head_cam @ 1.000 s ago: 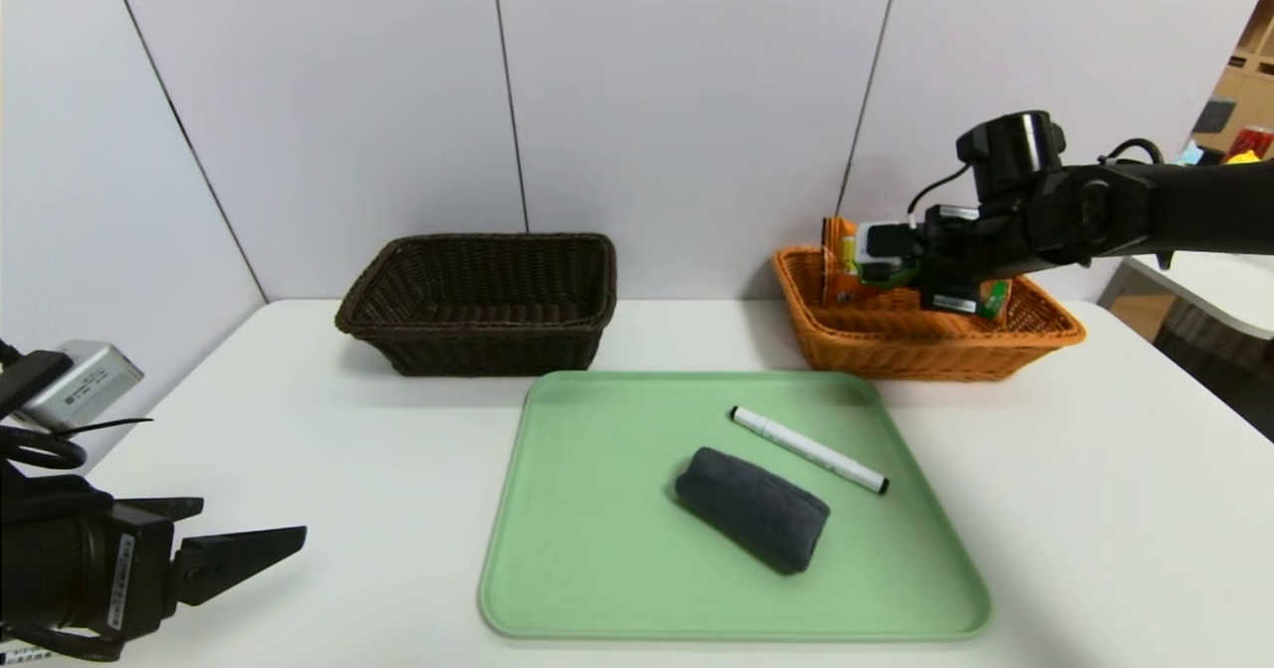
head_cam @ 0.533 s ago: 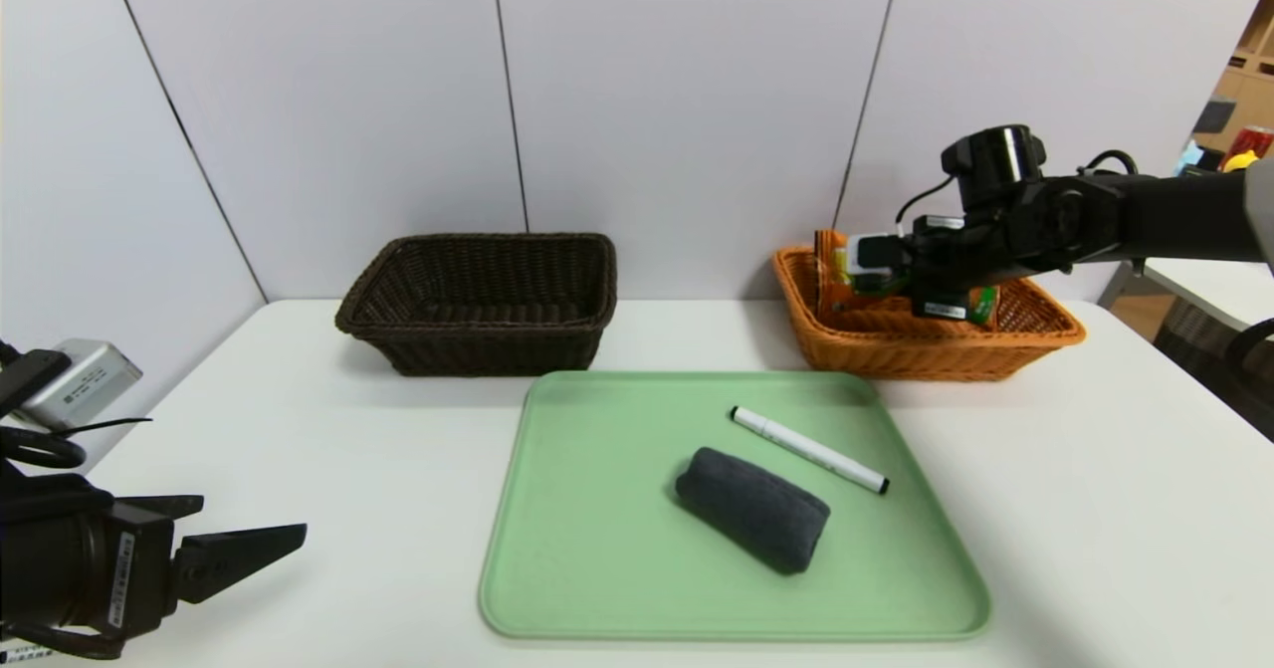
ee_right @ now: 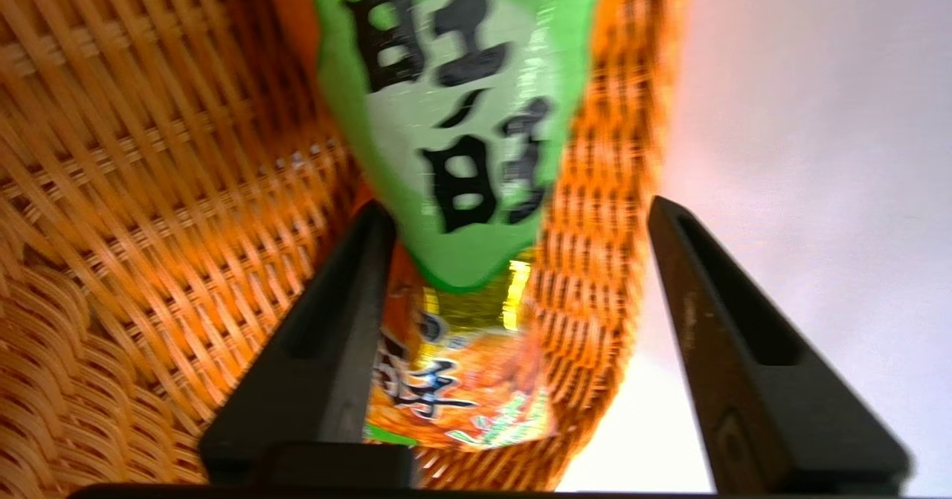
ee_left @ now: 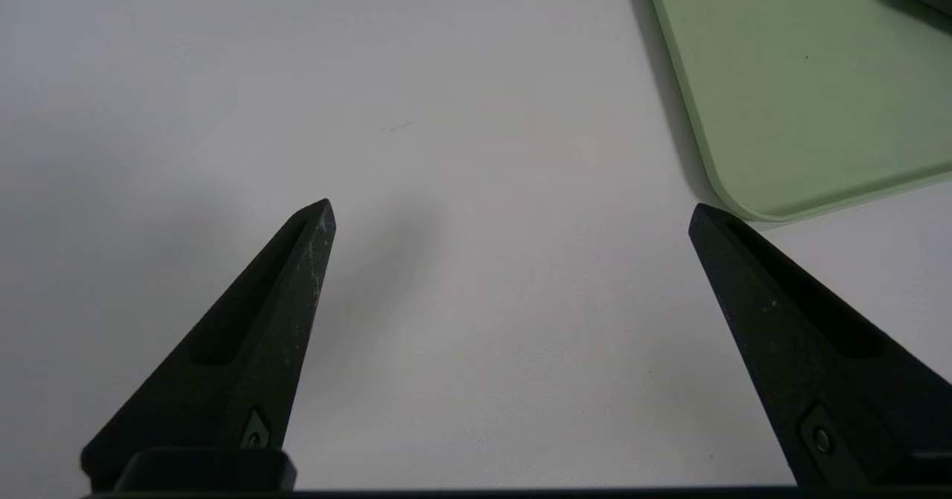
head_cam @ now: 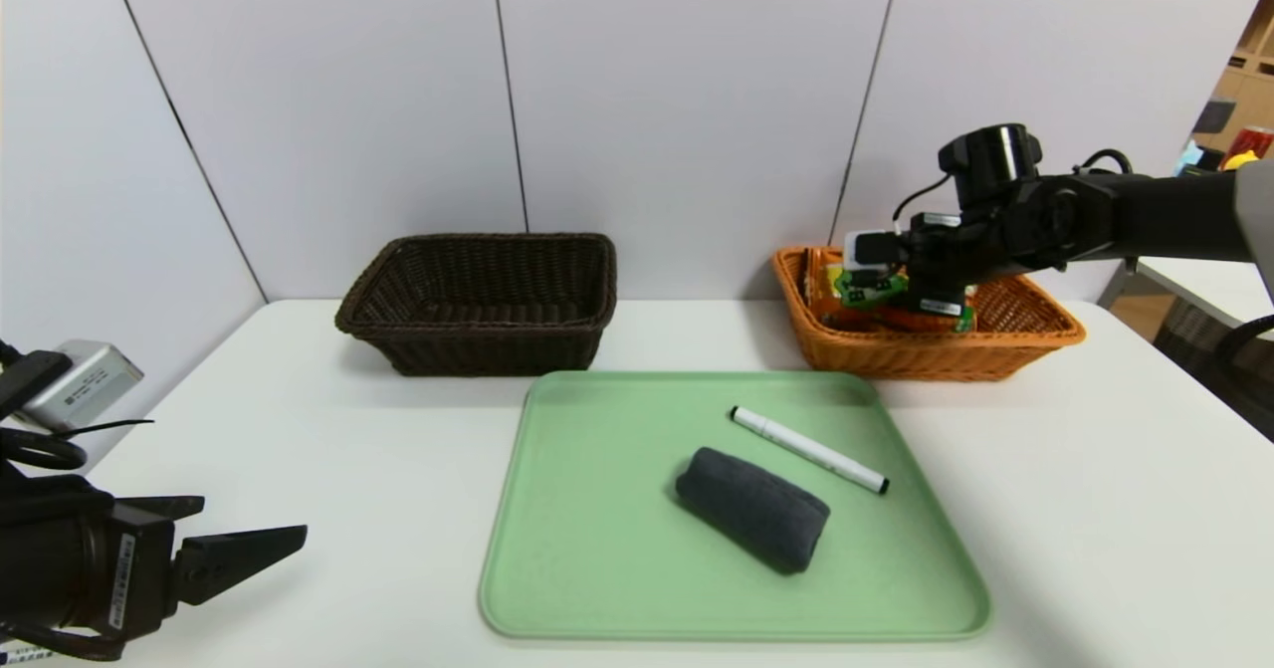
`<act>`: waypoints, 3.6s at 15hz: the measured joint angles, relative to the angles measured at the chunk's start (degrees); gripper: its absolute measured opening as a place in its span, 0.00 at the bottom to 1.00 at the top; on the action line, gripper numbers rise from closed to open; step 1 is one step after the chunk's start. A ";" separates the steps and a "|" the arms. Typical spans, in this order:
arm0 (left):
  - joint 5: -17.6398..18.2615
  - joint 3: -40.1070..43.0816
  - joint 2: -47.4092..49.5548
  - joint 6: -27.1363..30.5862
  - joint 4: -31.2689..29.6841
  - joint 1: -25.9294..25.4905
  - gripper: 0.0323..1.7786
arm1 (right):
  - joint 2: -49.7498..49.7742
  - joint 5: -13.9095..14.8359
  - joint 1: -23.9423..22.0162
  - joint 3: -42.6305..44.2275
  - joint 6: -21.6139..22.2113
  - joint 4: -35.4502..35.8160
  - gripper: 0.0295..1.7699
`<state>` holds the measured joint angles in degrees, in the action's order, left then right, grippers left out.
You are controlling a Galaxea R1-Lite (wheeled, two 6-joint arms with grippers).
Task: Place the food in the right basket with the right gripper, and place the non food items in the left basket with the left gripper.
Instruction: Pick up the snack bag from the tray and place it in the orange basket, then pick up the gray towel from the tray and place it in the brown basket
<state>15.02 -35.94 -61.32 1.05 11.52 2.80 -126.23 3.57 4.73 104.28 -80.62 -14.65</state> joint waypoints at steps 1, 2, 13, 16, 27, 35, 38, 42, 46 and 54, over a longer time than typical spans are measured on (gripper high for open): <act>0.02 0.00 0.00 -0.01 0.00 0.00 0.95 | 0.22 -0.85 0.00 0.71 0.27 -1.27 0.71; 0.02 0.00 -0.01 -0.01 0.00 0.00 0.95 | 0.62 -1.23 0.00 1.49 0.82 -3.18 0.74; 0.02 -0.16 0.49 0.00 -0.06 0.00 0.95 | 12.42 -2.54 2.44 7.02 12.81 -19.85 0.91; 0.02 -0.44 0.29 0.00 -0.23 0.00 0.95 | 16.34 -2.06 5.08 6.02 22.49 -22.75 0.93; 2.78 -1.27 -2.11 -1.82 -4.63 0.00 0.95 | 31.17 -2.52 11.01 -15.53 65.24 -22.69 0.96; 4.05 -5.73 -6.68 -7.50 -4.63 1.94 0.95 | 46.96 -2.15 11.01 -36.89 80.54 -21.97 0.96; 3.52 -7.86 -9.90 -12.29 -4.47 4.39 0.95 | 50.80 -2.23 9.46 -43.17 82.07 -18.88 0.96; 3.74 -11.36 -12.11 -11.81 -4.52 8.22 0.95 | 55.37 -2.34 8.46 -50.04 84.63 -15.71 0.96; 3.89 -18.10 -17.63 -4.00 -4.61 13.34 0.95 | 57.47 -2.28 8.36 -51.03 84.77 -15.71 0.96; 6.23 -32.02 -34.29 11.96 -4.66 28.92 0.95 | 56.83 -2.36 8.41 -51.27 86.94 -15.71 0.96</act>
<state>21.25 -67.96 -95.61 13.01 6.86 31.72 -69.40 1.21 13.14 53.00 6.33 -30.37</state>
